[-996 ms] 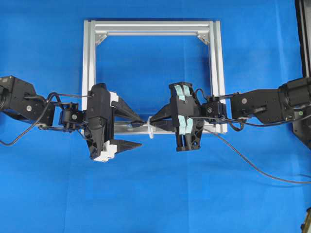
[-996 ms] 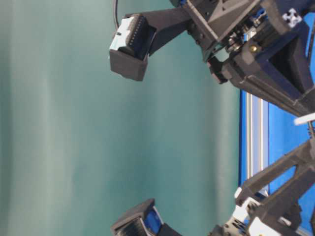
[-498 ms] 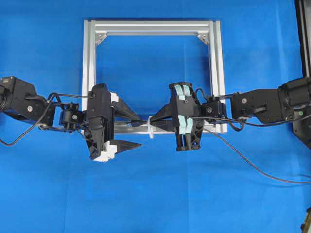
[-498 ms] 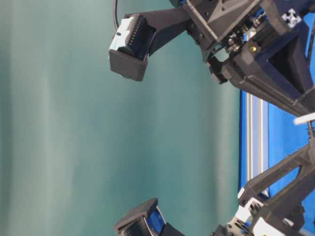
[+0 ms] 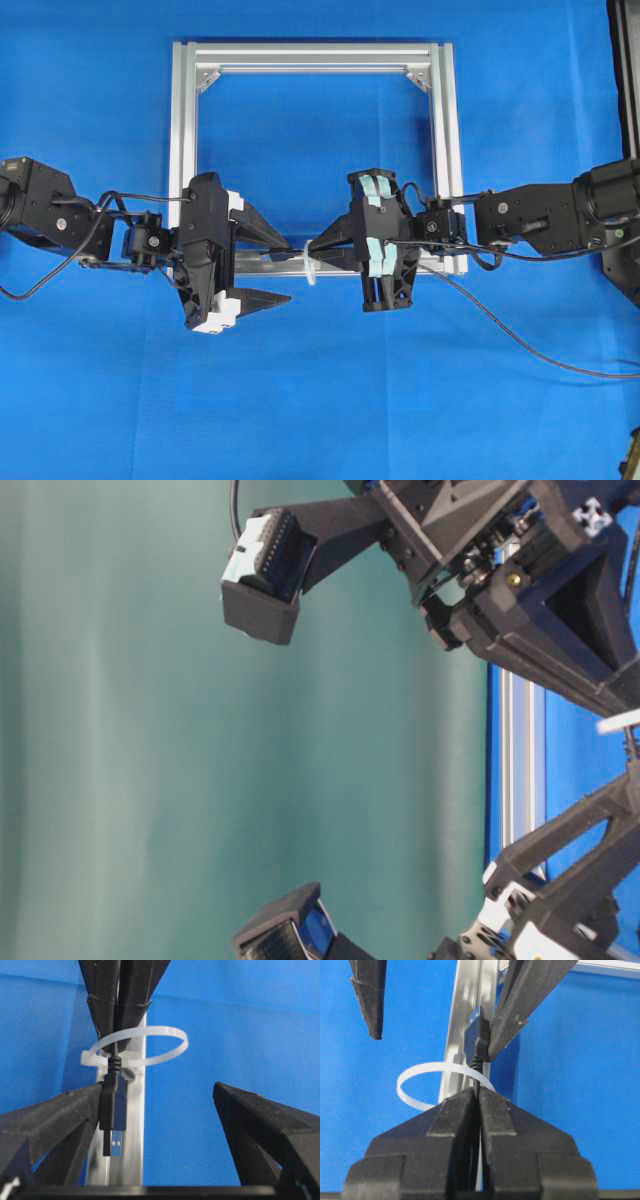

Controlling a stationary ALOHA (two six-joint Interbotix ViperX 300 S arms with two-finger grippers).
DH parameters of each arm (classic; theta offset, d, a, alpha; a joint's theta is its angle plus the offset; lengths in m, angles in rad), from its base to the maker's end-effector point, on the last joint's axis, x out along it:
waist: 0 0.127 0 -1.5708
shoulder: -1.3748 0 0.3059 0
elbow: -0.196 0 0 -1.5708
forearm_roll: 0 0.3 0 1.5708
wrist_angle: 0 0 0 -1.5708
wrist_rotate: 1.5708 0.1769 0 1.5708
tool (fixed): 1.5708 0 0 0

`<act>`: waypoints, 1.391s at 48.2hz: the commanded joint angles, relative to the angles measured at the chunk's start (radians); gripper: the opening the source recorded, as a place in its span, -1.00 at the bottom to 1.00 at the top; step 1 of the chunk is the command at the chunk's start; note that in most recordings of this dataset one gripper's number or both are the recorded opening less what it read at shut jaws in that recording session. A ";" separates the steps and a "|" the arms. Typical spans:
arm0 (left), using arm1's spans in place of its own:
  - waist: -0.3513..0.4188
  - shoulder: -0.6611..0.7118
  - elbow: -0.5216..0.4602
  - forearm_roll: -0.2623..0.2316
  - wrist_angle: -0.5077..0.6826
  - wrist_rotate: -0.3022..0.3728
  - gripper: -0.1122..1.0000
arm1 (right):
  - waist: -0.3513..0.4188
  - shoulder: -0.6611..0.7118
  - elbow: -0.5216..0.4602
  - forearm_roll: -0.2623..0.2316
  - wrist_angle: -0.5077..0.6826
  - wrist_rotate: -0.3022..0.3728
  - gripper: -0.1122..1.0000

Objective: Insert the wire through the string loop located in the center.
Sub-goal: 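Close the left gripper on the USB plug beyond the loop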

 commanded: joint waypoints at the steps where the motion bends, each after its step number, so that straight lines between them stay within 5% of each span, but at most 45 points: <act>1: 0.000 -0.012 -0.015 -0.002 -0.005 0.002 0.84 | -0.003 -0.015 -0.014 0.000 -0.011 -0.002 -0.84; 58: 0.006 -0.012 -0.017 -0.002 0.014 -0.003 0.81 | -0.003 -0.015 -0.014 0.000 -0.011 -0.002 -0.84; 62: 0.006 -0.012 -0.023 -0.003 0.040 -0.003 0.65 | -0.003 -0.015 -0.014 0.000 -0.011 -0.002 -0.84; 67: 0.017 -0.011 -0.031 -0.005 0.052 -0.005 0.16 | -0.003 -0.015 -0.014 0.000 -0.011 -0.002 -0.84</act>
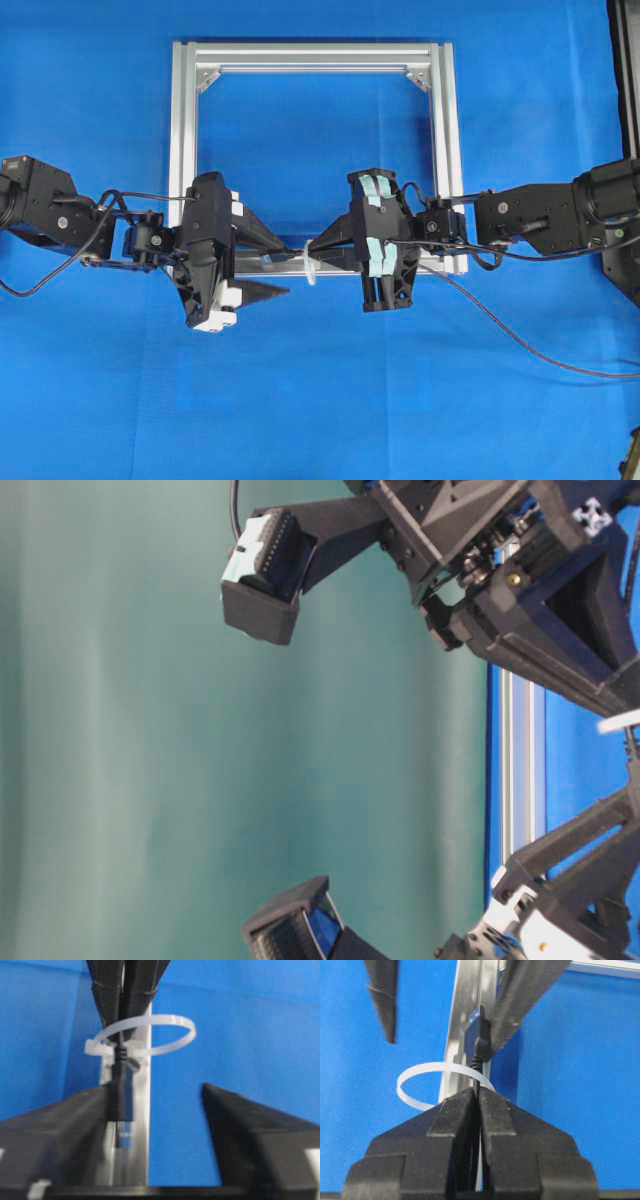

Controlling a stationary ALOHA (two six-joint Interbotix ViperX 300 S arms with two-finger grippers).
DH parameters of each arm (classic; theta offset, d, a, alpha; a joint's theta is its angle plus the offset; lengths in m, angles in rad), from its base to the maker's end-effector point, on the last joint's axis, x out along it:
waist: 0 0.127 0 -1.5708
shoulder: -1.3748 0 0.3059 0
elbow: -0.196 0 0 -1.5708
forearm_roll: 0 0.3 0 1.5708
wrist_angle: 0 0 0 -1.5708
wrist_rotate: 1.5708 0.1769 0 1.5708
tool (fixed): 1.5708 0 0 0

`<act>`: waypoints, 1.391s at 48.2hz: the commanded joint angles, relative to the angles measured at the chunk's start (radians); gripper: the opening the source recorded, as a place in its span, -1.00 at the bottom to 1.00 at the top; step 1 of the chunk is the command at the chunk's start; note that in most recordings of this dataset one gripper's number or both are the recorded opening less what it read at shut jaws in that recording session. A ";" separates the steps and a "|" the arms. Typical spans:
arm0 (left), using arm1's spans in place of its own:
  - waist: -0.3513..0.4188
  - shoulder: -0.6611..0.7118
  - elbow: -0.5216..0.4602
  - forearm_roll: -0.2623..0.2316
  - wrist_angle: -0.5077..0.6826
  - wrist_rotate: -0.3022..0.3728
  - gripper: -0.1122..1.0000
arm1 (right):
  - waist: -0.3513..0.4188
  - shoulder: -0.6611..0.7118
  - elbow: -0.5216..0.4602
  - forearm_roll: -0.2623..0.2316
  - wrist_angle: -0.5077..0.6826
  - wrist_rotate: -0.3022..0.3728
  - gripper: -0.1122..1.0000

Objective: Insert the wire through the string loop located in the center.

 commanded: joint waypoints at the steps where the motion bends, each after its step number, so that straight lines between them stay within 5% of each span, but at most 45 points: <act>1: 0.011 -0.011 -0.020 -0.002 0.002 -0.002 0.04 | -0.003 -0.014 -0.014 0.000 -0.011 -0.002 -0.84; 8: 0.020 -0.014 -0.014 -0.002 0.000 0.003 -0.64 | -0.003 -0.014 -0.014 -0.002 -0.011 -0.002 -0.84; 36: 0.020 -0.014 -0.012 0.000 0.000 0.005 -0.65 | -0.005 -0.014 -0.015 -0.002 -0.011 -0.003 -0.78; 42: 0.020 -0.014 -0.012 0.000 0.000 0.006 -0.65 | -0.005 -0.014 -0.015 -0.003 -0.011 -0.003 -0.47; 56: 0.018 -0.014 -0.011 0.000 0.003 0.006 -0.65 | -0.005 -0.014 -0.015 -0.003 -0.008 -0.005 0.74; 60: 0.018 -0.015 -0.011 0.002 0.005 0.006 -0.65 | -0.005 -0.014 -0.017 -0.003 -0.008 -0.005 0.91; 67: 0.018 -0.023 -0.006 0.000 0.006 0.006 -0.65 | -0.005 -0.015 -0.018 -0.003 -0.006 -0.005 0.91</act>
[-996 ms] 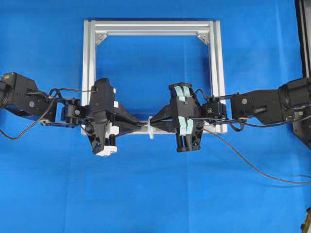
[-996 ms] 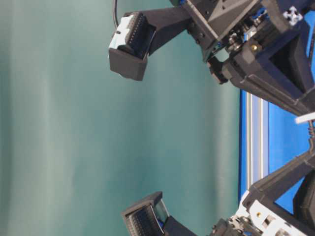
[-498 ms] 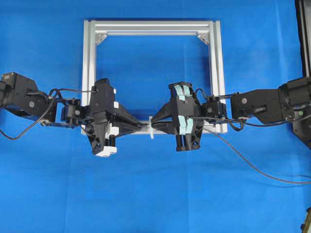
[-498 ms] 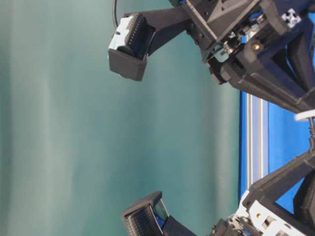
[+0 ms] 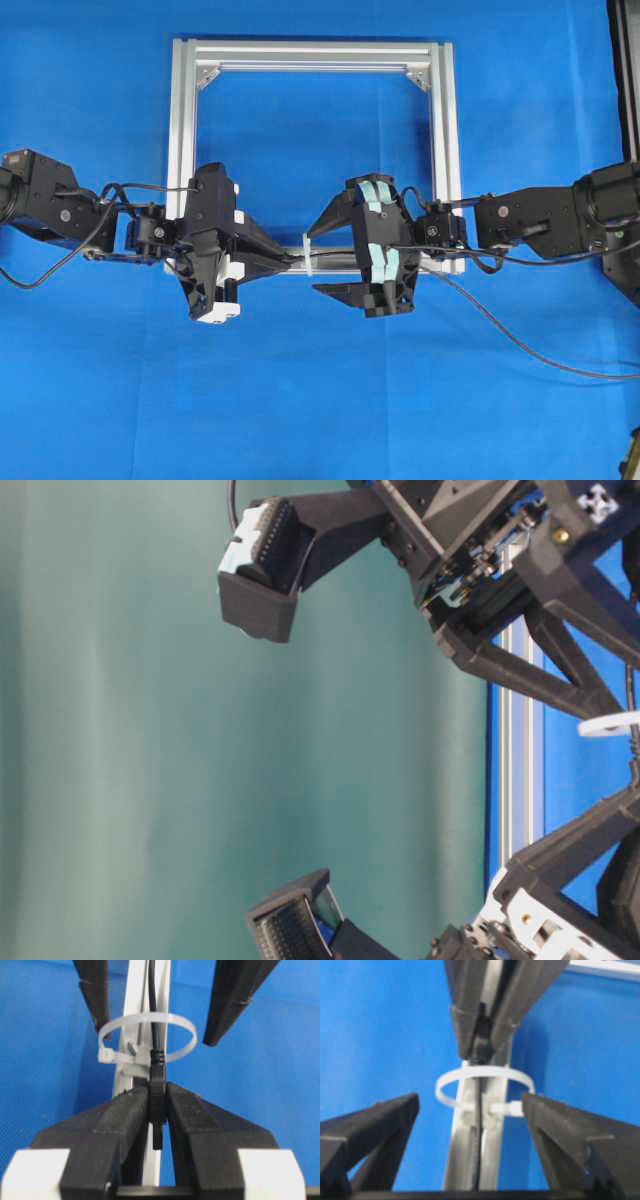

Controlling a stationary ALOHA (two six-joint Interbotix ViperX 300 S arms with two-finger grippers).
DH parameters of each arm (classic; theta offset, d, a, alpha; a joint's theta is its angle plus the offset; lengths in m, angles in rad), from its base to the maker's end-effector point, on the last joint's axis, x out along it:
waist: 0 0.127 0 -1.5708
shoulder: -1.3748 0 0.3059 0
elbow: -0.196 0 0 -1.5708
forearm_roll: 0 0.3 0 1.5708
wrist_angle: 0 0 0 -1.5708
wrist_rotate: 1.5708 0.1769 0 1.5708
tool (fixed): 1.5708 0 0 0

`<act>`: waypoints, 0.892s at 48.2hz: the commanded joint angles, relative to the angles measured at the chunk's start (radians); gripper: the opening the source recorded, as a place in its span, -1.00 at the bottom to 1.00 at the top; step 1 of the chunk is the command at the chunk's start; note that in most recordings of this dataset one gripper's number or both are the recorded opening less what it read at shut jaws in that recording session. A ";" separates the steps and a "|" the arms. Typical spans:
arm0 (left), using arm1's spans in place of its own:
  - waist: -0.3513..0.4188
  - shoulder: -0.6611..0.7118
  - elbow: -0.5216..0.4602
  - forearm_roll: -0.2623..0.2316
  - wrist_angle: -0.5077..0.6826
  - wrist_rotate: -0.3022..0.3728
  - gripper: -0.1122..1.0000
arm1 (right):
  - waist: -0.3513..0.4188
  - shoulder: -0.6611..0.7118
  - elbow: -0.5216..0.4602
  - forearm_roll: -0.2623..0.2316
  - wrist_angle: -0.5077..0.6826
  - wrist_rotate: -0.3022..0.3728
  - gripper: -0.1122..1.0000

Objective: Insert the wire through the string loop located in the center.

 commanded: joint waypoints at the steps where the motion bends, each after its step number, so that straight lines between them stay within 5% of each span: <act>1: -0.002 -0.029 -0.002 0.002 -0.002 0.002 -0.65 | -0.008 -0.017 -0.018 0.002 -0.006 -0.002 0.91; 43: -0.012 -0.443 0.500 0.002 0.037 -0.041 -0.65 | 0.002 -0.069 0.003 0.002 0.003 -0.002 0.91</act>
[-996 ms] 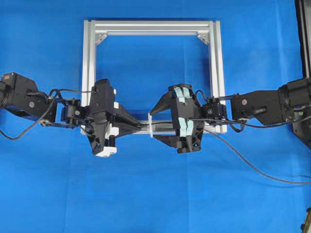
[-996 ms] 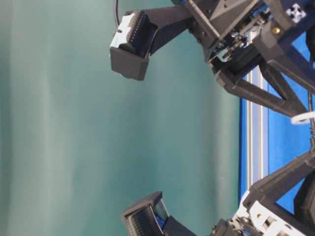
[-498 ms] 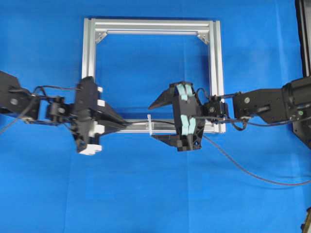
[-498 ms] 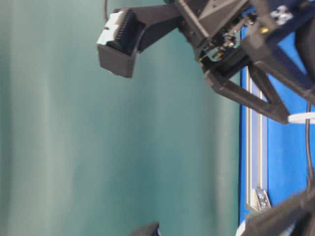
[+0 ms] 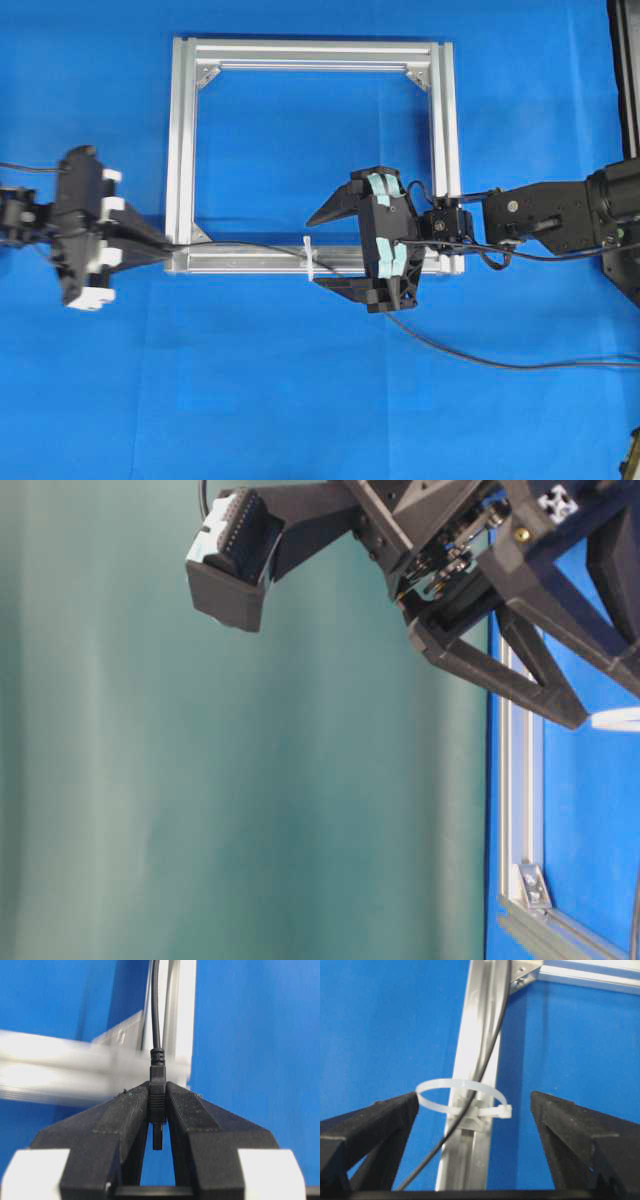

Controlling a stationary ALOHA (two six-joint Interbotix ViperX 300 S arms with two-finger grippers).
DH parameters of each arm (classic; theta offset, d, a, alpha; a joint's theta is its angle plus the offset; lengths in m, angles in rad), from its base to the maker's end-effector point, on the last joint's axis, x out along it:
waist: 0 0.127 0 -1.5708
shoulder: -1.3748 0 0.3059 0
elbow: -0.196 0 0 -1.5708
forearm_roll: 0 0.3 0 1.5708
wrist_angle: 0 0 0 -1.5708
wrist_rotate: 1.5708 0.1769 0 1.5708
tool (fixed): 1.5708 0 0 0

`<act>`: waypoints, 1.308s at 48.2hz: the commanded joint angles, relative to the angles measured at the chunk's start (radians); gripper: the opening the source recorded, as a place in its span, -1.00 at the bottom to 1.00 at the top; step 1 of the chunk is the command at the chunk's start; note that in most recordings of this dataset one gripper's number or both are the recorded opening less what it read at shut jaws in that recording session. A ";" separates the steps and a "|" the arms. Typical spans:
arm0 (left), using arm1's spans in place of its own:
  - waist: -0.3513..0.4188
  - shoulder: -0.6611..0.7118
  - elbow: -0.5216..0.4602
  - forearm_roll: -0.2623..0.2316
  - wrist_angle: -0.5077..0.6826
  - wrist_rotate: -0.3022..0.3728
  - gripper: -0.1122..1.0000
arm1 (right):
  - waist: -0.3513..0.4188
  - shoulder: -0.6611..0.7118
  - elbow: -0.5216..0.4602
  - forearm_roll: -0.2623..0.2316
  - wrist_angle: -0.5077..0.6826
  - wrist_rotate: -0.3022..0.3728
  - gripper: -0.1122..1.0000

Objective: Insert the wire through the string loop located in the center.
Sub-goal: 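Pull the plug leftward with the left gripper, drawing cable through loop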

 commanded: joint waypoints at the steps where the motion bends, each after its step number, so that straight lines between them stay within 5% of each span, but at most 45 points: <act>1: -0.002 -0.063 0.035 0.000 0.018 0.000 -0.65 | 0.002 -0.028 -0.008 0.002 -0.002 0.002 0.91; 20: 0.003 -0.219 0.044 0.002 0.156 -0.002 -0.65 | 0.002 -0.028 -0.012 0.002 -0.002 0.002 0.90; 45: 0.003 -0.161 -0.015 0.005 0.167 0.015 -0.61 | 0.002 -0.028 -0.017 0.002 0.002 0.002 0.90; 58: 0.003 -0.163 -0.017 0.008 0.209 0.018 0.69 | 0.005 -0.031 -0.026 0.002 0.017 0.003 0.90; 63: 0.006 -0.167 -0.017 0.006 0.210 0.026 0.63 | 0.006 -0.041 -0.026 0.002 0.028 0.003 0.90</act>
